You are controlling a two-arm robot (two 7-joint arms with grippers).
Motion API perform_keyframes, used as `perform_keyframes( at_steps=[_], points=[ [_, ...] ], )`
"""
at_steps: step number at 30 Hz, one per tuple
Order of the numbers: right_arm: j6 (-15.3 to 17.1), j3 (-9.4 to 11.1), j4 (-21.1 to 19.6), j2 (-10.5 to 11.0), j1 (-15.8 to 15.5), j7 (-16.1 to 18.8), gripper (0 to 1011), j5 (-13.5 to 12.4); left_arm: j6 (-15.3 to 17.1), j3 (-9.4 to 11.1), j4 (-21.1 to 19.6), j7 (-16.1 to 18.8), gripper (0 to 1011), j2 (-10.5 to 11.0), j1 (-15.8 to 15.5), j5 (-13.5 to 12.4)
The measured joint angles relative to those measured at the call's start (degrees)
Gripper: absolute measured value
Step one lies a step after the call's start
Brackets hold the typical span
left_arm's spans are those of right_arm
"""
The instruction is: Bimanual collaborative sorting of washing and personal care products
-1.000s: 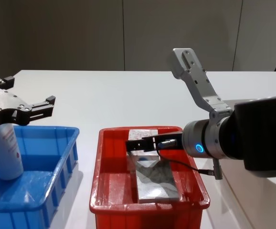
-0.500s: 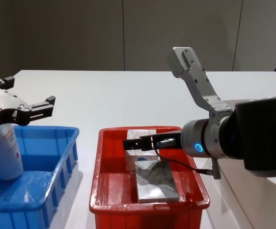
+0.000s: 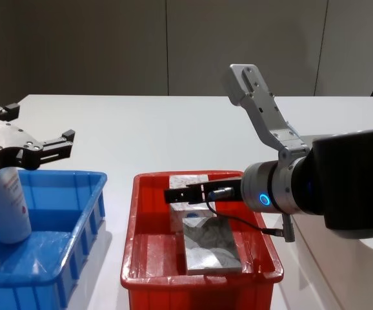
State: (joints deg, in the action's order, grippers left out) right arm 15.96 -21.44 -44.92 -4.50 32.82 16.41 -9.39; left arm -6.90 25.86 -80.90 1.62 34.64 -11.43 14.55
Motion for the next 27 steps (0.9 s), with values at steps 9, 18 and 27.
perform_keyframes(
  at_steps=[9,18,27],
  points=[
    [0.0,-0.3,1.3,-0.3,0.6,-0.2,1001,0.2,0.0,0.0,0.0,0.0,1002,0.0,0.0,0.0],
    [-0.4,-0.3,3.2,-0.9,1.6,-0.3,1001,0.6,0.0,0.0,0.0,0.0,1002,0.0,0.0,0.0],
    [-0.7,-0.3,4.4,-1.3,2.2,-0.5,1001,1.0,0.0,0.0,0.0,0.0,1002,0.0,0.0,0.0]
  ],
)
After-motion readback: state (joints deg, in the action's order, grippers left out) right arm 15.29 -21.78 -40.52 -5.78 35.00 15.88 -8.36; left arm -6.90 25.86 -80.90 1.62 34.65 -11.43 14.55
